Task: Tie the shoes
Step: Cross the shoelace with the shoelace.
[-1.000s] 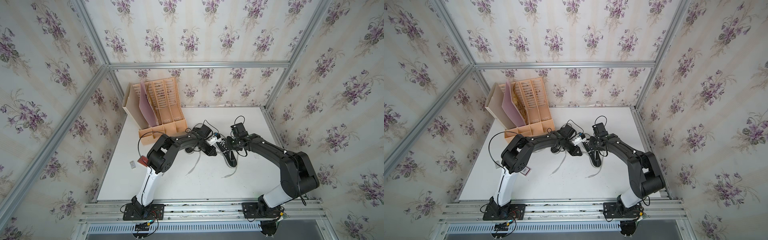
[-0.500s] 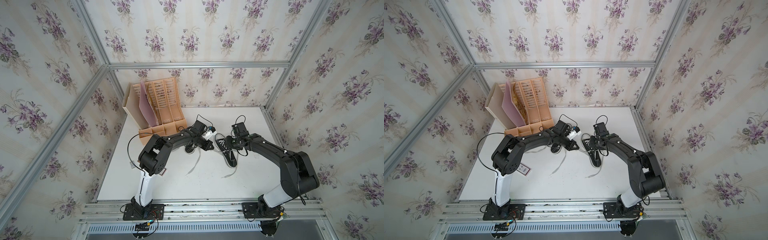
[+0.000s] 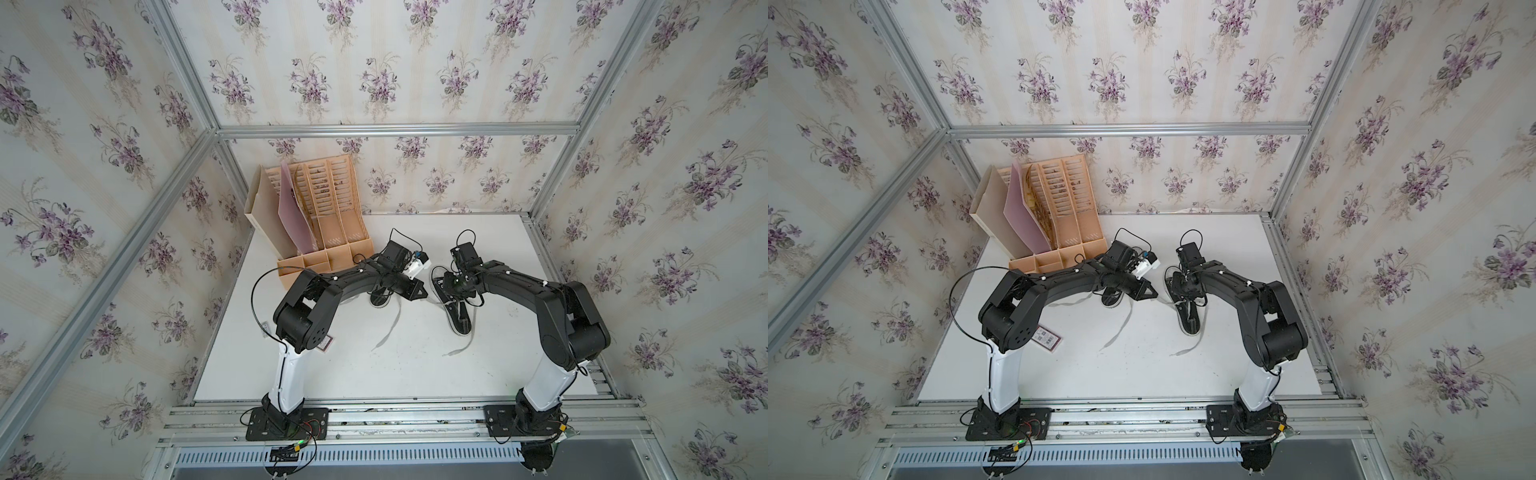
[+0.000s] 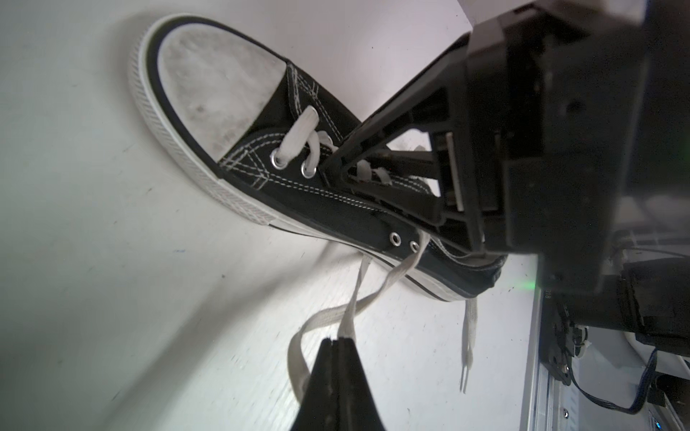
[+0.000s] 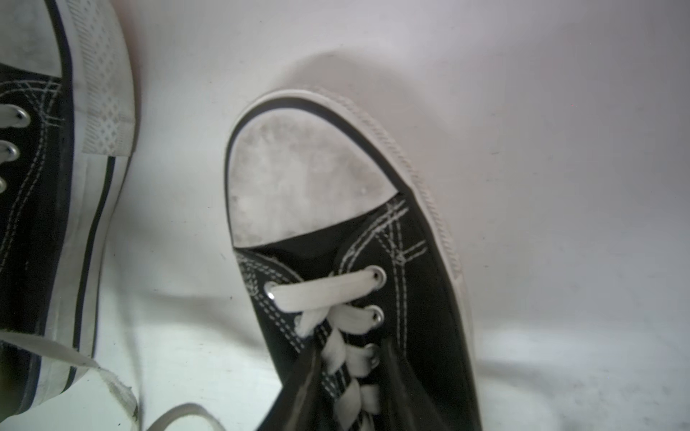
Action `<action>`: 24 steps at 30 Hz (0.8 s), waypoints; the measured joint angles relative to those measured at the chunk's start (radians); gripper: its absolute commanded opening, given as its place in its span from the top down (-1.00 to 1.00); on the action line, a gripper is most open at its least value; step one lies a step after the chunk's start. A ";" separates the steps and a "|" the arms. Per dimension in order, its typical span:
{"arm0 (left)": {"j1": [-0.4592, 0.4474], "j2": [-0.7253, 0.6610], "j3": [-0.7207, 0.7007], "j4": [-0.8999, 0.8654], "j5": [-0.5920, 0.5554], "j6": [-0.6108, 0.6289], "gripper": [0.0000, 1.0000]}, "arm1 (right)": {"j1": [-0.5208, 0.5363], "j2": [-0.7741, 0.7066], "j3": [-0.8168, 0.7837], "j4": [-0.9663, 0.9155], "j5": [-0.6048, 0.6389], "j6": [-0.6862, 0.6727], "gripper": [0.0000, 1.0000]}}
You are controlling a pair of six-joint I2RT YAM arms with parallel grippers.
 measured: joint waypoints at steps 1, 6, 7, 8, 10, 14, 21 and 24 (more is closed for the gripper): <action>0.000 -0.004 -0.002 0.002 0.000 -0.005 1.00 | 0.000 -0.003 0.006 -0.006 0.006 0.002 1.00; 0.002 -0.025 -0.010 0.012 0.002 -0.014 1.00 | -0.004 -0.048 0.028 -0.066 0.051 0.024 1.00; 0.003 -0.031 -0.011 0.016 0.002 -0.016 1.00 | -0.003 -0.060 0.033 -0.076 0.056 0.031 1.00; 0.003 -0.037 -0.013 0.019 0.002 -0.019 1.00 | -0.003 -0.070 0.037 -0.082 0.060 0.035 1.00; 0.007 -0.057 -0.023 0.027 -0.002 -0.022 1.00 | -0.003 -0.089 0.045 -0.099 0.078 0.043 1.00; 0.013 -0.103 -0.048 0.043 -0.013 -0.042 1.00 | -0.003 -0.099 0.052 -0.134 0.095 0.066 1.00; 0.020 -0.163 -0.075 0.078 -0.044 -0.067 1.00 | 0.004 -0.124 -0.004 -0.171 0.093 0.098 1.00; 0.021 -0.172 -0.083 0.084 -0.054 -0.071 1.00 | 0.006 -0.114 -0.023 -0.164 0.077 0.116 1.00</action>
